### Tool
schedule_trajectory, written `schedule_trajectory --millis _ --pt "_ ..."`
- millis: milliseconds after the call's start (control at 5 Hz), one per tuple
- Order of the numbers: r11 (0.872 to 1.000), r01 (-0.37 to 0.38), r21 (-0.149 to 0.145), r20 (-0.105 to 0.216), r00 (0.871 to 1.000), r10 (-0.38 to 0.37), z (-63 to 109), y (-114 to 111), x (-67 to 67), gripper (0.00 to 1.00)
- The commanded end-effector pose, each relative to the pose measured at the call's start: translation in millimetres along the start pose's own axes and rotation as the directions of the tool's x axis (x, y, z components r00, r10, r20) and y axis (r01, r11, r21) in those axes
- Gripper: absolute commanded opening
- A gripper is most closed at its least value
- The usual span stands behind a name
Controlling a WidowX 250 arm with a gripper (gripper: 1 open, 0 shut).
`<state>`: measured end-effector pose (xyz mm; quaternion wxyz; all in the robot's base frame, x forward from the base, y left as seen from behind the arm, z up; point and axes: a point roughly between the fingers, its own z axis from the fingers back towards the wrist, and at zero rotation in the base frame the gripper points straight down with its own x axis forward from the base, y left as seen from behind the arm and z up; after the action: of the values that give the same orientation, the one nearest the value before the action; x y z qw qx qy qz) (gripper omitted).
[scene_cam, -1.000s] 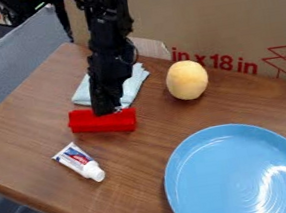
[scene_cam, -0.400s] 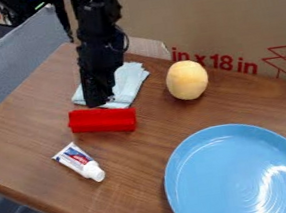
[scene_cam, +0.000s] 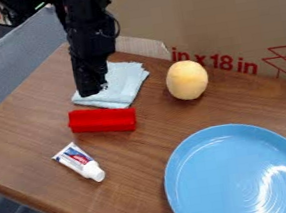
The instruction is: Move the red object to the left side of the table
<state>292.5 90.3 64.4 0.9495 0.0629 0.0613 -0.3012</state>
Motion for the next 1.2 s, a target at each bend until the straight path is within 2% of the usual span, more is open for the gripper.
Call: schedule_trajectory --millis 0,200,400,600,800,1000 --pt "0.999 0.008 0.044 0.044 0.999 -0.010 20.8 4 2.2 0.00" --pt "0.998 0.036 0.049 0.030 0.999 -0.037 15.3 -1 3.1 1.00" --pt "0.997 0.061 0.036 0.034 0.997 -0.062 16.5 -12 9.3 1.00" --pt "0.995 0.086 0.048 0.035 0.995 -0.088 15.7 -14 13.6 1.00" --pt "0.986 0.158 0.051 0.054 0.985 -0.161 8.2 -10 20.7 1.00" --pt "0.978 0.198 0.066 0.074 0.976 -0.203 -7.7 -5 18.6 1.00"
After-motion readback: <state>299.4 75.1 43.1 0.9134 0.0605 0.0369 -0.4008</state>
